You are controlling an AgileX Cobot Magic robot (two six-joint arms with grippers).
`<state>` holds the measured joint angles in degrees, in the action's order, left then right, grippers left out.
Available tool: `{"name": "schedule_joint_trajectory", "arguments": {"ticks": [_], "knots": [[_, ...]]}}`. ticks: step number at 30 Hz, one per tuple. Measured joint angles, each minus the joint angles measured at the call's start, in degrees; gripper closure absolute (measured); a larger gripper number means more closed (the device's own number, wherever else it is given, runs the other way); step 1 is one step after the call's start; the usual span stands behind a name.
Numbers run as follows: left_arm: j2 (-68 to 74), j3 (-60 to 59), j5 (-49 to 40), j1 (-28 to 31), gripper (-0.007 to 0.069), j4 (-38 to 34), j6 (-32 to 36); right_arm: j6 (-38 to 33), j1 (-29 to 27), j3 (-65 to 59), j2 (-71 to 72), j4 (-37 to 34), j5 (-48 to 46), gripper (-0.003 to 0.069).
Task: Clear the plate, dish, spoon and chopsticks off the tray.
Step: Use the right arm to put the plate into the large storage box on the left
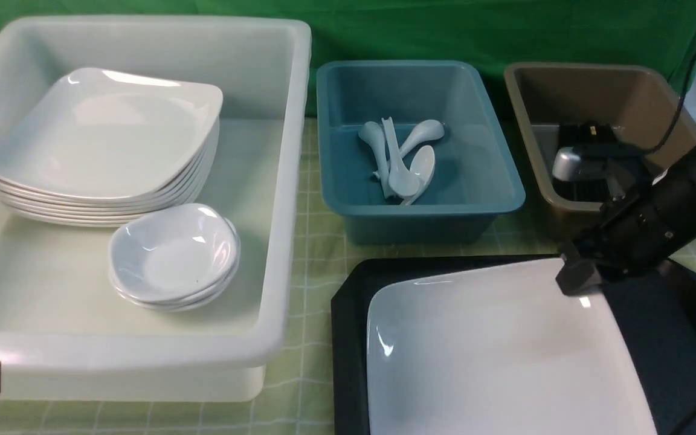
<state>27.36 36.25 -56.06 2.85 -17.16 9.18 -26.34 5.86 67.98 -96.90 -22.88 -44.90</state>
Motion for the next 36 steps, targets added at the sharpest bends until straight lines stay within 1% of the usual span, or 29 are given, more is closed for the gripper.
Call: {"name": "schedule_joint_trajectory", "arguments": {"ticks": [2, 4, 6, 11, 13, 16, 17, 18, 19, 20, 21, 22, 25, 26, 27, 29, 32, 36], "knots": [[0.0, 0.0, 0.1, 0.0, 0.0622, 0.0, 0.0, 0.3, 0.1, 0.0, 2.3, -0.3, -0.7, 0.0545], [0.0, 0.0, 0.4, 0.0, 0.0622, 0.0, 0.0, 1.4, 0.1, 0.0, 7.8, -0.8, -1.4, 0.0584], [0.0, 0.0, 0.7, 0.0, 0.0622, 0.1, 0.0, 1.6, 0.1, 0.0, 12.2, -0.6, -1.4, 0.0596], [0.0, 0.0, 1.3, 0.0, 0.0622, 1.8, -0.5, 1.8, 0.1, 1.2, 17.8, 1.2, -1.5, 0.0599], [0.0, 0.0, 2.8, 0.0, 0.0622, 4.6, -3.4, 2.1, 0.1, 4.5, 19.2, 1.8, -1.9, 0.0599], [0.0, 0.0, 3.8, 0.0, 0.0622, 6.9, -5.6, 2.6, 0.1, 9.9, 19.6, 0.4, -2.2, 0.0599], [0.1, 0.0, 4.9, 0.0, 0.0622, 8.0, -6.8, 2.8, 0.1, 15.3, 19.2, -1.8, -2.1, 0.0599], [0.1, 0.0, 5.1, 0.0, 0.0622, 8.0, -6.8, 2.8, 0.1, 15.3, 19.2, -1.8, -2.1, 0.0599], [0.5, 0.0, 7.0, 0.0, 0.0622, 8.2, -7.6, 2.9, 0.7, 21.3, 18.1, -4.0, -1.9, 0.0599], [0.6, 0.0, 7.3, 0.0, 0.0622, 8.2, -7.6, 2.9, 0.7, 21.3, 17.9, -4.0, -1.9, 0.0599], [1.5, 0.0, 9.7, 0.0, 0.0622, 7.9, -8.2, 2.9, 1.5, 26.3, 16.6, -5.6, -1.7, 0.0599], [1.5, 0.0, 10.0, 0.0, 0.0622, 7.9, -8.2, 2.9, 1.7, 26.9, 16.1, -5.8, -1.8, 0.0599], [5.6, 0.0, 17.2, 0.0, 0.0622, 4.8, -8.4, 3.3, 5.3, 37.0, 11.2, -8.5, -1.2, 0.0599], [7.4, 0.0, 19.6, 0.0, 0.0622, 2.9, -7.7, 4.0, 7.0, 41.1, 8.9, -8.9, -0.4, 0.0599], [7.7, 0.0, 20.0, 0.0, 0.0622, 2.5, -7.5, 4.2, 7.3, 41.7, 8.5, -9.0, -0.4, 0.0599], [11.4, 0.3, 24.0, 0.0, 0.0622, -1.9, -4.7, 6.0, 11.0, 48.2, 2.9, -9.5, 1.6, 0.0599], [15.4, 1.6, 27.7, 0.0, 0.0622, -5.4, -2.2, 7.4, 14.1, 54.2, -3.0, -9.6, 4.7, 0.0599], [19.2, 4.5, 32.3, 0.0, 0.0622, -6.6, -1.4, 10.0, 18.5, 60.8, -11.5, -9.8, 11.5, 0.0599]]}}
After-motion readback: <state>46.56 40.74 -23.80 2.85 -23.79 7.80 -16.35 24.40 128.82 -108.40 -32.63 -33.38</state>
